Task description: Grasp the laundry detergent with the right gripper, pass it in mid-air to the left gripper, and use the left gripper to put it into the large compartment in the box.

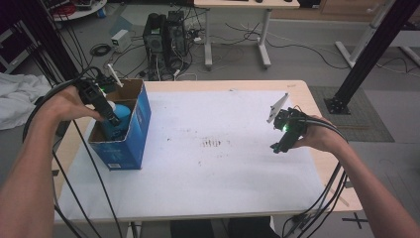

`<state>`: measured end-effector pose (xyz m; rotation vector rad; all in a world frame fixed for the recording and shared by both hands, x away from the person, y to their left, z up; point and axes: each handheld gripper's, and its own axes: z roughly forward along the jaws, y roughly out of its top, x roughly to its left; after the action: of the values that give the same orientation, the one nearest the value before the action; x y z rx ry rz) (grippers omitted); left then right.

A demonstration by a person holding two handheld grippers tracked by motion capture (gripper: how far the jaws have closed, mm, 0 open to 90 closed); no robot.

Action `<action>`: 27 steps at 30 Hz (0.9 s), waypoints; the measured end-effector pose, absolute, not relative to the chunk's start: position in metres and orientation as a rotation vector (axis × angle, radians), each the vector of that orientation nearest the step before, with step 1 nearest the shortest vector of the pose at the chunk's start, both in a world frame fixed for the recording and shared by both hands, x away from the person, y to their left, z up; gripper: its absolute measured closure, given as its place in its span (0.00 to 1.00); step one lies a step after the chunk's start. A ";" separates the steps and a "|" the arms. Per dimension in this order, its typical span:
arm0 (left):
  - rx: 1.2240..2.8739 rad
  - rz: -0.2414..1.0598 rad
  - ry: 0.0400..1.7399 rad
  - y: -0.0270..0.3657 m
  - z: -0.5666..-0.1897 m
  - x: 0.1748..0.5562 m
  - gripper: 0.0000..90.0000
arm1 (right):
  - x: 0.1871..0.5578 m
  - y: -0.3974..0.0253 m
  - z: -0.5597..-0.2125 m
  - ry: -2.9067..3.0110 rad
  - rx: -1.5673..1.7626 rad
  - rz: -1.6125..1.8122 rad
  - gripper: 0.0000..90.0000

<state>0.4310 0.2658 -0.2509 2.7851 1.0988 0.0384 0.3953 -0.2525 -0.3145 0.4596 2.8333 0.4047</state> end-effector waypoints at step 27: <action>2.814 0.043 1.072 0.266 -0.270 0.423 0.42 | 0.394 -0.250 -0.318 2.831 0.462 0.386 0.15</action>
<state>0.4234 0.2662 -0.2699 2.8135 1.0715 0.0431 0.3942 -0.2499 -0.3184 0.4623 2.8310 0.3856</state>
